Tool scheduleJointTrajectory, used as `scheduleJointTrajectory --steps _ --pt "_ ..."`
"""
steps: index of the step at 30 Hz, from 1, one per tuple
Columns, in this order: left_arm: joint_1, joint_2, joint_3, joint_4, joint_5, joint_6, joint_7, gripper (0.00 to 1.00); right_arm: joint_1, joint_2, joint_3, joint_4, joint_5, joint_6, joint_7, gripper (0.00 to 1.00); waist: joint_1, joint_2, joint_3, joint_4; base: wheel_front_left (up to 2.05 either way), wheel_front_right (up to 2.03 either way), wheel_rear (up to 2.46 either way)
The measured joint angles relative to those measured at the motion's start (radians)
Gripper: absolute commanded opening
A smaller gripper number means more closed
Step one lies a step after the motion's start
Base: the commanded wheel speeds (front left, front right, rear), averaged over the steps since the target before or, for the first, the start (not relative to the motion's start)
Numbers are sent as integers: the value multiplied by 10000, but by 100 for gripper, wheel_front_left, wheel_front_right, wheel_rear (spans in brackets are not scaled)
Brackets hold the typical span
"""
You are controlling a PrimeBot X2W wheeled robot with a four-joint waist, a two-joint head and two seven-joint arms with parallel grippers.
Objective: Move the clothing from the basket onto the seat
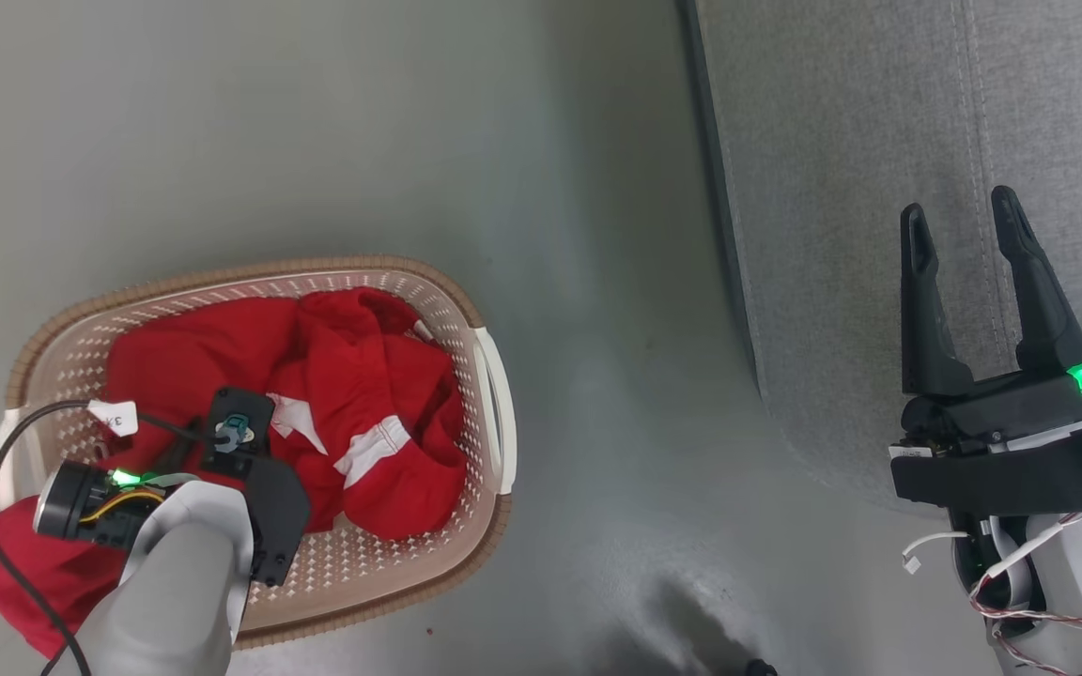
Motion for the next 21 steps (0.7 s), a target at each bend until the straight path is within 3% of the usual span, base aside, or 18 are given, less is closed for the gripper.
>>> scheduleJointTrajectory --steps 10,11,12,13,14,21 --pt "-295 81 -159 736 268 77 500 100 -174 23 -109 -31 -40 173 -2 100 -2 -1 415 -82 0 0 0" --pt "-342 94 -136 809 267 77 583 91 -175 27 -109 -38 -59 192 -2 100 -2 -1 439 -85 0 0 0" --pt "-407 100 -153 888 268 77 658 49 -175 27 -117 -44 -67 219 -2 100 -1 0 465 -89 0 0 0" --pt "-450 104 -153 961 270 77 725 19 -176 27 -121 -44 -69 240 -2 100 -1 0 488 -92 0 0 0" --pt "-469 100 -132 1026 270 77 784 0 -176 29 -125 -42 -71 259 -2 100 -1 0 501 -94 0 0 0" --pt "-629 82 -111 1231 370 77 968 0 -174 127 -146 -44 -111 276 -2 100 -1 -1 557 -84 0 0 0"
